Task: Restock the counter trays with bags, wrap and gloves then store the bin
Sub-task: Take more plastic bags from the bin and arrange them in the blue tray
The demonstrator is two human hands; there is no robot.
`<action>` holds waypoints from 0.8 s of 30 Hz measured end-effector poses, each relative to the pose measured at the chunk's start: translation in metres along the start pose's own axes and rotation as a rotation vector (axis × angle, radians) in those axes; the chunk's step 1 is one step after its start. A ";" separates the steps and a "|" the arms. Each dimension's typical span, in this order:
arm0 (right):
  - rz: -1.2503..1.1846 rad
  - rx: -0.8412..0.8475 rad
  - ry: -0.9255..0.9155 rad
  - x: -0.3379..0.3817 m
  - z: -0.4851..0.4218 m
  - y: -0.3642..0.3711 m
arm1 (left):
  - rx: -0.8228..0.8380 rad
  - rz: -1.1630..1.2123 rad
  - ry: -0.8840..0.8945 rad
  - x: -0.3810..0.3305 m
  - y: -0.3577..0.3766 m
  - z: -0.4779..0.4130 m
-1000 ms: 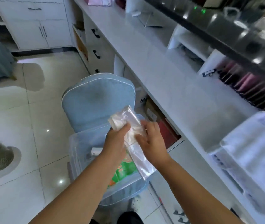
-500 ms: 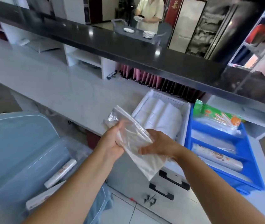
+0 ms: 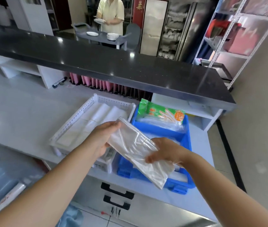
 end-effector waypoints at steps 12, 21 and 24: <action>0.228 -0.264 0.107 -0.075 -0.021 -0.097 | 0.045 -0.584 0.398 0.007 0.094 -0.058; 0.595 -0.483 0.228 -0.087 -0.039 -0.140 | 0.535 -1.492 0.755 0.052 0.155 -0.095; 0.636 -0.522 0.244 -0.091 -0.046 -0.139 | 0.548 -1.571 0.748 0.059 0.164 -0.105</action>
Point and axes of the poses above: each hand's wrist, its own z-axis away from the middle knuckle, its own y-axis out of the palm, x = y × z, the point moved 4 cm from there along -z, towards the middle knuckle, and after that the axes turned 13 degrees about -x, right-handed, at the moved point
